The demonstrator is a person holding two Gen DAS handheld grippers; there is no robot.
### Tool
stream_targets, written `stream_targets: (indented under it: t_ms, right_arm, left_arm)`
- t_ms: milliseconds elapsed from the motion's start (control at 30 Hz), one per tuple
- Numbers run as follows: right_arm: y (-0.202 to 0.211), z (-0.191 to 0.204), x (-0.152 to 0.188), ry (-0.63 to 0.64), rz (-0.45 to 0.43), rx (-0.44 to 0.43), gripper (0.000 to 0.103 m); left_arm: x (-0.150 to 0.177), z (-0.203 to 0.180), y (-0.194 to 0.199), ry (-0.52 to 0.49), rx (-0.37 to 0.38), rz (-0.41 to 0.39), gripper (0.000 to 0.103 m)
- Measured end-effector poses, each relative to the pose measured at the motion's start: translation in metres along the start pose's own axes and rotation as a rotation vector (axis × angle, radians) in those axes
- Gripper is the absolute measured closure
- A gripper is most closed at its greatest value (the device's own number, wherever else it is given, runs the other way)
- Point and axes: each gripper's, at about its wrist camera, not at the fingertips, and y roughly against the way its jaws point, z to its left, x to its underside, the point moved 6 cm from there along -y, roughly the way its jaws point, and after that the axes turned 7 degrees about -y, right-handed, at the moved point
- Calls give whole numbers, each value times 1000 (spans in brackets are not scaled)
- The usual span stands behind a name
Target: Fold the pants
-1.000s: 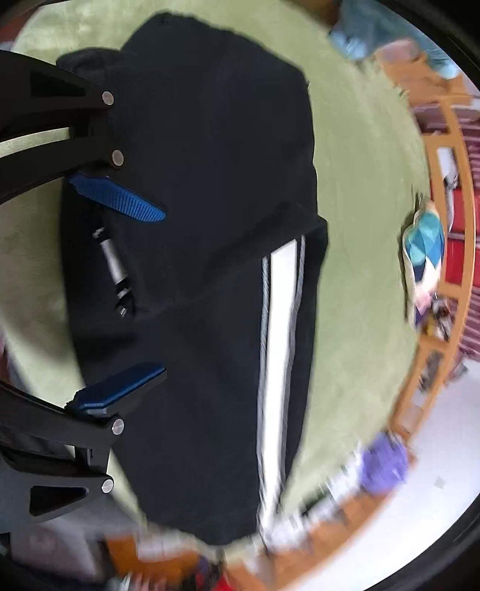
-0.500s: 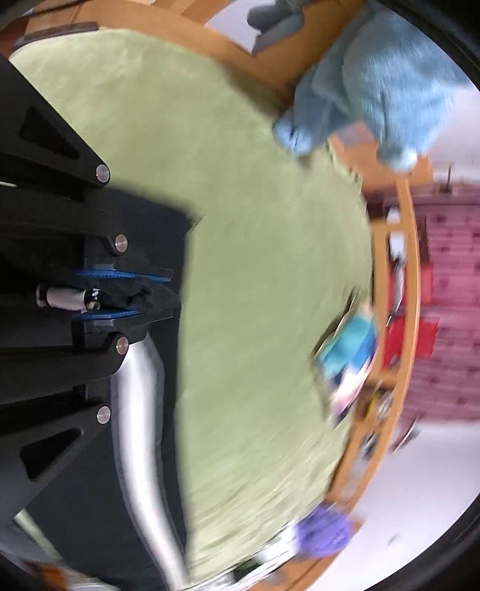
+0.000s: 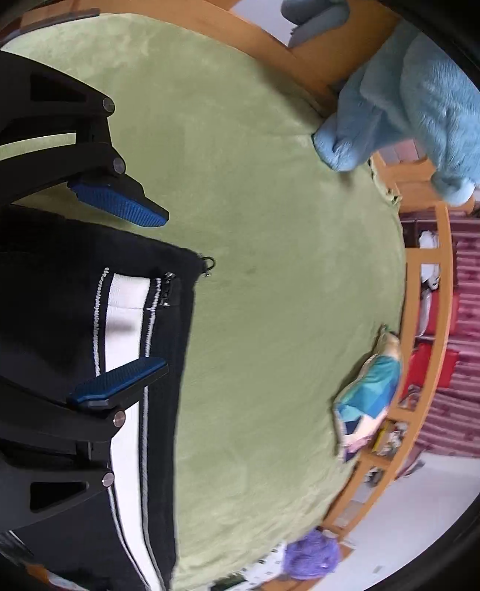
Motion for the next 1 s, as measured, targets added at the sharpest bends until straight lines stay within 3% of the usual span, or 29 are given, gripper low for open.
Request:
stream_targets:
  t_ms: [100, 133, 167, 200, 233, 267, 333, 433, 533, 600, 667, 767, 833, 900, 1000]
  right_arm:
    - [-1, 5, 1, 16, 3, 15, 45]
    - [-1, 6, 1, 19, 4, 18, 45]
    - [0, 5, 1, 20, 5, 22, 45]
    - [-1, 6, 0, 20, 6, 26, 45]
    - [-1, 6, 0, 18, 6, 29, 45]
    - [-1, 6, -1, 15, 6, 32, 45]
    - [-3, 7, -4, 14, 4, 35, 45]
    - [-2, 12, -12, 22, -21, 36, 45]
    - [1, 24, -21, 35, -45, 4, 45]
    - [-2, 36, -27, 58, -44, -19, 45]
    - [-7, 49, -31, 95, -36, -30, 45]
    - [-13, 76, -36, 175, -42, -70, 44]
    - [-19, 100, -40, 252, -46, -108, 35]
    - [-26, 125, -43, 334, -65, -135, 31]
    - [-42, 162, -44, 460, -66, -176, 29]
  left_arm:
    - [3, 0, -28, -26, -71, 77, 32]
    - [5, 1, -34, -22, -69, 97, 37]
    - [6, 1, -39, -11, -37, 102, 45]
    - [8, 0, -40, 2, 6, 103, 68]
    - [9, -3, -44, 14, 76, 122, 82]
    - [8, -6, -46, 8, 92, 135, 83]
    - [-1, -5, -36, -15, 93, 68, 86]
    - [-24, 6, -5, 57, 185, -41, 86]
    - [-33, 3, -6, 11, 134, -61, 85]
    - [-26, -1, -34, -25, 60, 18, 85]
    - [-16, 2, -58, 8, 54, 99, 84]
    - [-14, 4, -60, -1, 9, 110, 69]
    - [-14, 6, -49, -16, -78, 96, 39]
    - [-15, 6, -34, -31, -101, 53, 38]
    - [-12, 6, -24, 10, -37, 50, 38]
